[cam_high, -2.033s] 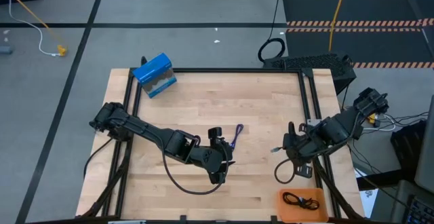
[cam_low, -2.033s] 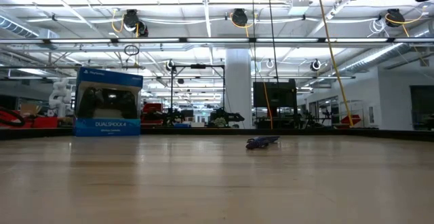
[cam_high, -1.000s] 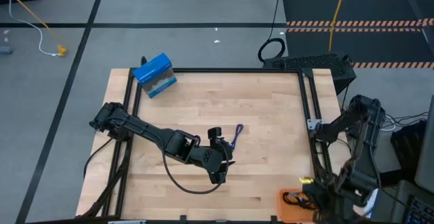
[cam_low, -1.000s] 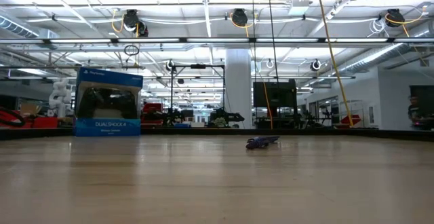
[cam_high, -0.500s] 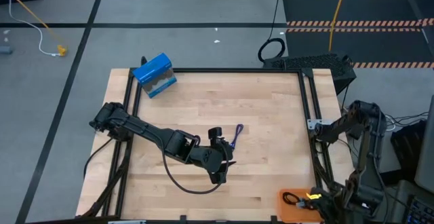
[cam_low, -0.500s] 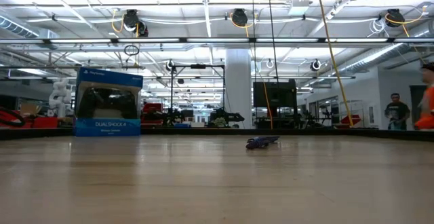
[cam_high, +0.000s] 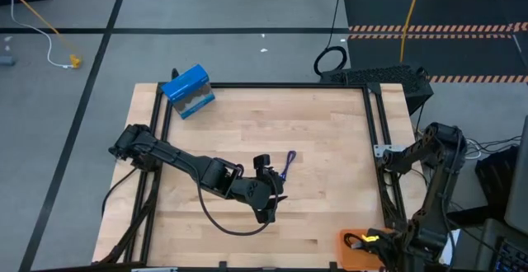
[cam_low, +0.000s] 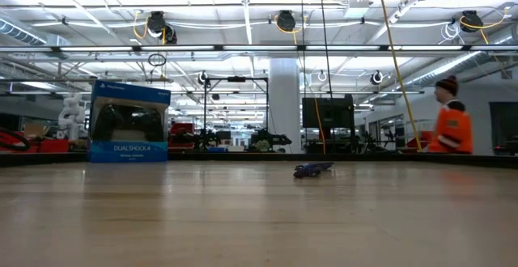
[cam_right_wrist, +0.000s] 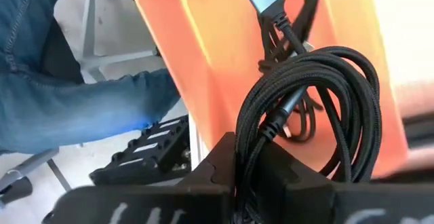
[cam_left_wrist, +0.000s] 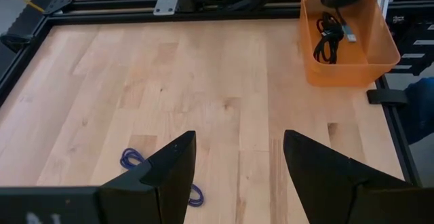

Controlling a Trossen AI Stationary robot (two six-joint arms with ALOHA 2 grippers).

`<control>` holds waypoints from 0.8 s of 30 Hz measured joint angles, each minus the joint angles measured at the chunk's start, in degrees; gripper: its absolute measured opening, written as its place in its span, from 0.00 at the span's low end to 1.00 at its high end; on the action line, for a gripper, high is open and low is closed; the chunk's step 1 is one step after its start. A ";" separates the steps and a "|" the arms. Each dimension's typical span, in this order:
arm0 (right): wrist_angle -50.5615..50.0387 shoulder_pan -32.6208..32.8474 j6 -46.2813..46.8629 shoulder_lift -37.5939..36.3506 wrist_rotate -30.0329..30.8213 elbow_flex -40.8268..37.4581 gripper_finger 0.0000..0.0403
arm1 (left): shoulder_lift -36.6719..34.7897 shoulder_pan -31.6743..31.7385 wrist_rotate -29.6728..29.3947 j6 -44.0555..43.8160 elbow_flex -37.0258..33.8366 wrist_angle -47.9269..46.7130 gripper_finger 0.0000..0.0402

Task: Pick and place USB-C Cables
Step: Put the black charger cable into the orange bin

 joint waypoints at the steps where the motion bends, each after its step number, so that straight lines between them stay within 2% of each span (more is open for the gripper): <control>1: 1.34 0.00 -0.41 0.00 0.00 -1.11 0.04 | 0.00 0.00 0.00 -0.02 0.00 0.00 0.56; 13: 18.34 -0.04 1.24 -0.02 -3.04 -15.32 0.12 | 0.00 0.00 0.00 -0.15 0.00 0.02 0.56; 24: 19.42 -0.13 2.93 -2.18 -2.90 -16.59 0.33 | 0.00 0.00 0.00 -0.24 0.00 0.04 0.56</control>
